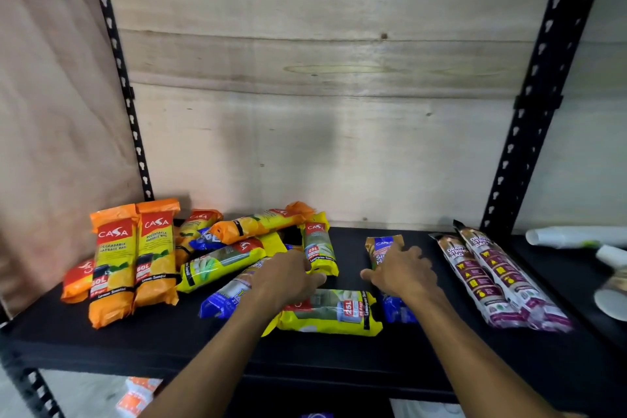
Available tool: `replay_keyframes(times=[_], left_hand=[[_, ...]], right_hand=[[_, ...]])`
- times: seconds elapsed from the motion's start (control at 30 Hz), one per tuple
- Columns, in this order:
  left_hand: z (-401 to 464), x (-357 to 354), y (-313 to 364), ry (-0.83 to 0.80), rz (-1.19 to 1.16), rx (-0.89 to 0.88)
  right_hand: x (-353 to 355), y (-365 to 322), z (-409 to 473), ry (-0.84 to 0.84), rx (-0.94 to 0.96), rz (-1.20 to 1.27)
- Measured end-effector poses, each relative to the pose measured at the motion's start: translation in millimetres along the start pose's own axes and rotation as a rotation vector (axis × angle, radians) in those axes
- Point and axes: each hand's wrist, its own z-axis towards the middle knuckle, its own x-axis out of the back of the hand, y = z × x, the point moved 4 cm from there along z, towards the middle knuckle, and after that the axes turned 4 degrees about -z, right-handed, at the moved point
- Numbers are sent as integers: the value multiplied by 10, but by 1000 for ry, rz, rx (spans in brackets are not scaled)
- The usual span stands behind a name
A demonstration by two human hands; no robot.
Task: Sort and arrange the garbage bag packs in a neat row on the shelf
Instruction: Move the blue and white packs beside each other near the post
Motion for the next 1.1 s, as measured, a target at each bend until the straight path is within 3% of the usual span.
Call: replay_keyframes(times=[0.33,0.67,0.83,1.0,1.1], left_hand=[[218,34,43,184,73,-9],[90,131,-125,187,37,-27],[-111,347,-388,240,-2,7],[-316,494,-728,259,35,69],[-361,459,-906,156,54,82]], right_hand=[[120,343,251,123,-20,-31],[188,570,278,210,-72,-167],[221,78,159,285,54,-126],[54,-696,13,85,242,246],[-78,-1089,-84,11,345,263]])
